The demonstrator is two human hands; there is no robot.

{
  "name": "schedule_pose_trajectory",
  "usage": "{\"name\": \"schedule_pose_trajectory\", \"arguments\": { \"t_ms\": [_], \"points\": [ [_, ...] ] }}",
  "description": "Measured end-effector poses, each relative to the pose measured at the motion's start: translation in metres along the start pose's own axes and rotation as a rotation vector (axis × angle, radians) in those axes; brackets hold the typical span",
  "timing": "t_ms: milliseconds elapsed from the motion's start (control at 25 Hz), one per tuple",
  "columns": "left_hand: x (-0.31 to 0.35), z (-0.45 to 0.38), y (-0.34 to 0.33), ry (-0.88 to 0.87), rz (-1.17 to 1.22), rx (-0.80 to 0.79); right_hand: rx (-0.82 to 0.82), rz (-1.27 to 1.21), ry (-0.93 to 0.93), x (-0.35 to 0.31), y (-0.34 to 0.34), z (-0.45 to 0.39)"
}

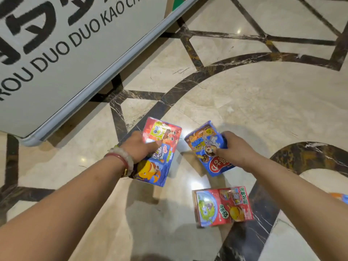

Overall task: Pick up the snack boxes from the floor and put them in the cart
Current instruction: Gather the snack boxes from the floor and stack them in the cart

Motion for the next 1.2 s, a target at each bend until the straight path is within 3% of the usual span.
{"name": "schedule_pose_trajectory", "arguments": {
  "t_ms": [120, 200, 520, 720, 960, 1200],
  "points": [
    [0.059, 0.071, 0.036, 0.166, 0.300, 0.045, 0.002, -0.206, -0.189, -0.036, 0.065, 0.058],
    [0.091, 0.109, 0.052, 0.142, 0.463, 0.078, 0.042, -0.226, -0.150, -0.063, 0.099, 0.093],
    [0.325, 0.321, 0.168, 0.090, 0.610, 0.086, 0.124, -0.587, -0.225, -0.228, 0.328, 0.264],
    [0.444, 0.425, 0.237, 0.012, 0.646, 0.068, 0.105, -0.740, -0.134, -0.315, 0.437, 0.342],
    [0.506, 0.499, 0.264, -0.024, 0.691, 0.023, 0.051, -0.857, -0.076, -0.348, 0.500, 0.405],
    [0.523, 0.530, 0.254, 0.006, 0.633, 0.005, 0.095, -0.944, -0.048, -0.354, 0.536, 0.438]
  ]
}}
Point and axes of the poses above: each hand's wrist, its own z-axis away from the middle knuckle, its own y-axis out of the back of the hand, x = y × z, the point moved 6 cm from there along -z, towards the middle knuckle, and after that the axes turned 8 degrees about x, right-handed, at the moved point
